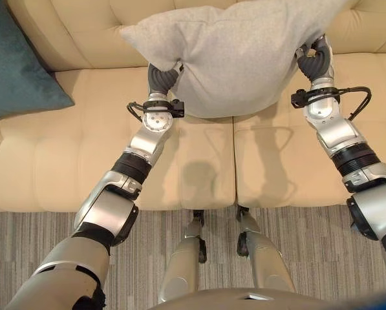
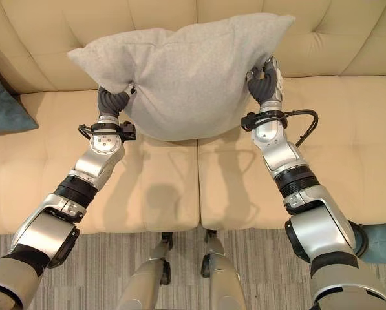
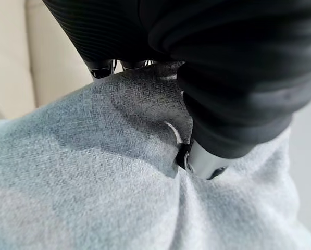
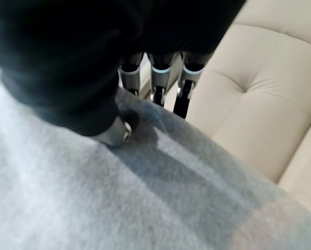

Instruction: Pick up all the scattered cushions and arrange them neatly on the sofa.

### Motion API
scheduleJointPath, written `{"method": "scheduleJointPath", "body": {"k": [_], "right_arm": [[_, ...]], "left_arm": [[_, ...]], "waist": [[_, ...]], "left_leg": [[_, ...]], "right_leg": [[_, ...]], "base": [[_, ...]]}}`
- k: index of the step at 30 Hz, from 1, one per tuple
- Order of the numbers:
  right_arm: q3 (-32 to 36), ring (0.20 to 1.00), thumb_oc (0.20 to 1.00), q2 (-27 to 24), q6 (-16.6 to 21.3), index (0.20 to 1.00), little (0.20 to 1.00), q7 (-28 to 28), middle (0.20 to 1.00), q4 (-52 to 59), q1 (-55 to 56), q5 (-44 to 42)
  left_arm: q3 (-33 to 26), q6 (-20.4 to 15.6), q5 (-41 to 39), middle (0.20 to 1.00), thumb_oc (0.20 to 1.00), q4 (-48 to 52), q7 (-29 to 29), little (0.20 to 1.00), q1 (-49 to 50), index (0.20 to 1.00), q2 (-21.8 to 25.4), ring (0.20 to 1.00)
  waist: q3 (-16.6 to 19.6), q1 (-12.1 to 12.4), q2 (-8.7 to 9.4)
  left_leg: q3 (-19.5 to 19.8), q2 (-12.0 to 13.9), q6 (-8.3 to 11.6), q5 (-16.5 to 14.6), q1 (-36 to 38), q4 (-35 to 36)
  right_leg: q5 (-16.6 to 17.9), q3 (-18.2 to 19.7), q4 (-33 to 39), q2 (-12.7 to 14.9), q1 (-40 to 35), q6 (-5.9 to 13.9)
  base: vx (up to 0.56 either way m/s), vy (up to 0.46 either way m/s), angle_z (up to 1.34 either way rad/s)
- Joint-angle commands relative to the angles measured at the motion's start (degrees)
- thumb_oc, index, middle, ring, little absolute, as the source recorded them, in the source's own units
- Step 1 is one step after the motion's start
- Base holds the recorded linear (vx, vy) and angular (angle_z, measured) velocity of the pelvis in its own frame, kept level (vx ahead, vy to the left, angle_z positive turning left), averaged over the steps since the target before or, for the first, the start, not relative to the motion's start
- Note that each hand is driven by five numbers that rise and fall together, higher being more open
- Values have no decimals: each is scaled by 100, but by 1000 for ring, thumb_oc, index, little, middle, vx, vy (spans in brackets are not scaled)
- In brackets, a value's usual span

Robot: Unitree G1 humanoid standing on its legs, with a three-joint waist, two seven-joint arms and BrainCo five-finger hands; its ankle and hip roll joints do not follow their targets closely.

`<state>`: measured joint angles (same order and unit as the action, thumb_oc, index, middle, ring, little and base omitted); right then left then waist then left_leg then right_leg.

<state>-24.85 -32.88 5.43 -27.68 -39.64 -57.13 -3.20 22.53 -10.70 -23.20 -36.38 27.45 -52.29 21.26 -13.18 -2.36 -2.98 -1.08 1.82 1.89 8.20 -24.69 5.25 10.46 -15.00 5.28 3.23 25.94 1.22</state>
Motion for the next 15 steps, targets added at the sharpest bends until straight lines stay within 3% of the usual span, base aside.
{"method": "scheduleJointPath", "body": {"k": [1, 2, 3, 4, 5, 6, 7, 15], "right_arm": [[-287, 200, 200, 42, 395, 200, 200, 110, 200, -35, -966, 162], [-323, 200, 200, 8, 381, 200, 200, 107, 200, -89, -1032, 150], [-369, 200, 200, -37, 351, 200, 200, 111, 200, -172, -1096, 158], [-444, 200, 200, -79, 309, 200, 200, 112, 200, -254, -1166, 188], [-511, 278, 278, -108, 291, 278, 278, 117, 278, -352, -1247, 203], [-706, 796, 796, -193, 206, 796, 796, 101, 796, -616, -1468, 277], [-788, 1000, 1000, -239, 164, 1000, 1000, 108, 1000, -708, -1559, 315], [-1042, 1000, 1000, -298, -149, 1000, 1000, 321, 1000, -1782, -2063, -299]], "left_arm": [[477, -696, 39, 200, 200, -232, -271, 200, -1123, 200, -77, 200], [491, -692, 19, 344, 344, -299, -278, 344, -1173, 344, -77, 344], [503, -679, 17, 878, 878, -371, -274, 878, -1232, 878, -71, 878], [526, -659, 16, 1000, 1000, -429, -270, 1000, -1297, 1000, -64, 1000], [544, -645, 25, 1000, 1000, -520, -270, 1000, -1377, 1000, -55, 1000], [617, -564, 78, 1000, 1000, -761, -266, 1000, -1587, 1000, 1, 1000], [659, -519, 137, 1000, 1000, -856, -260, 1000, -1690, 1000, 48, 1000], [747, -399, -246, 1000, 1000, -1806, -450, 1000, -2394, 1000, 469, 1000]], "waist": [[242, 89, 291], [218, 95, 296], [202, 98, 298], [192, 102, 302], [171, 104, 301], [133, 112, 307], [124, 120, 309], [186, 135, 314]], "left_leg": [[-364, -119, 459, -252, -3, -25], [-363, -118, 462, -245, -18, -25], [-362, -119, 465, -237, -34, -25], [-358, -118, 470, -231, -44, -25], [-361, -116, 474, -224, -53, -25], [-358, -119, 478, -207, -73, -25], [-359, -118, 485, -199, -76, -25], [-365, -138, 509, -199, -27, -25]], "right_leg": [[-530, 268, -176, 233, -68, 668], [-522, 255, -181, 234, -47, 669], [-518, 257, -180, 239, -34, 670], [-515, 256, -178, 239, -22, 672], [-509, 252, -175, 237, -22, 678], [-486, 256, -176, 240, -10, 682], [-477, 251, -173, 243, -10, 684], [-419, 234, -104, 272, -97, 713]], "base": [[-22, -9, 5], [0, 0, 0], [0, 0, 0], [0, 0, 0], [-43, -5, 0], [-42, -1, 1], [-36, 3, 1], [0, 0, 0]]}}
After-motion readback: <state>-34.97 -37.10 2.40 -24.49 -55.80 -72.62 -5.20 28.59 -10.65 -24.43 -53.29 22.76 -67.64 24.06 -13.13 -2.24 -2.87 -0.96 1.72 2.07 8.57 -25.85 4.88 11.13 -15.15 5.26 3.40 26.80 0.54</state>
